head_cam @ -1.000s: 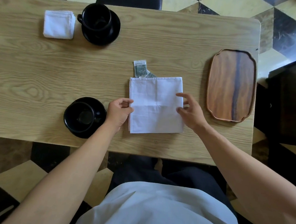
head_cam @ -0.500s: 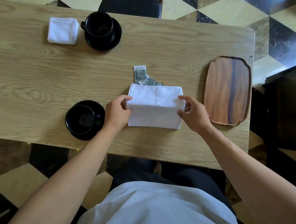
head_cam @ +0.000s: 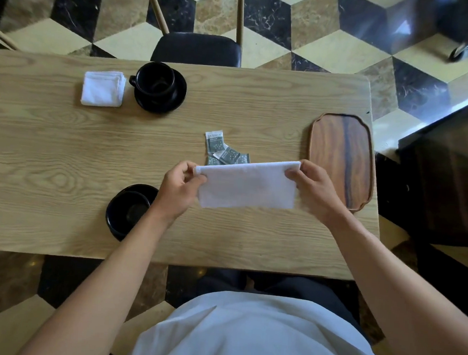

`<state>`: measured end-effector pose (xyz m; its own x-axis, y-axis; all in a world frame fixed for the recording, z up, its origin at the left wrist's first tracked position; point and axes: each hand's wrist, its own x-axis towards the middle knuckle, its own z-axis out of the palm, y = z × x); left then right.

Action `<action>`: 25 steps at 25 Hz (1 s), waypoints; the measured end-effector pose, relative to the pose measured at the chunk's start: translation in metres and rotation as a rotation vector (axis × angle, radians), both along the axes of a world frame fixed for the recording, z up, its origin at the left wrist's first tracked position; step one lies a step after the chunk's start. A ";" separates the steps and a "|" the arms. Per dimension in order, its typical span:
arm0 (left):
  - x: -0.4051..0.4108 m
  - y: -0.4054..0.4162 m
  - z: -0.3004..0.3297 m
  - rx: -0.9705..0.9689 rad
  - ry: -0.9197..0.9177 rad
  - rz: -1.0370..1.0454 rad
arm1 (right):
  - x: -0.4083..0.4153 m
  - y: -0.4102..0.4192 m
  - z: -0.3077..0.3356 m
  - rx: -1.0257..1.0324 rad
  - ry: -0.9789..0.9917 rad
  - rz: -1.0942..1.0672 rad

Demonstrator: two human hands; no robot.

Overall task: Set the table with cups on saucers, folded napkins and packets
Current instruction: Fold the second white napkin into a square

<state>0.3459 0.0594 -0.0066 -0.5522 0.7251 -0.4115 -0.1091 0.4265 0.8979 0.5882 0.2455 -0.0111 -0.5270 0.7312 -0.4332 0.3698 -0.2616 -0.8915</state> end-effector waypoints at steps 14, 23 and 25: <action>0.062 -0.017 -0.076 -0.514 0.356 -0.178 | 0.027 -0.050 -0.088 0.246 -0.524 -0.051; 0.108 -0.007 -0.101 -0.286 1.154 -0.725 | 0.005 -0.090 -0.102 0.916 -0.541 0.538; 0.111 -0.007 -0.113 -0.315 1.151 -0.718 | 0.006 -0.087 -0.114 0.891 -0.551 0.615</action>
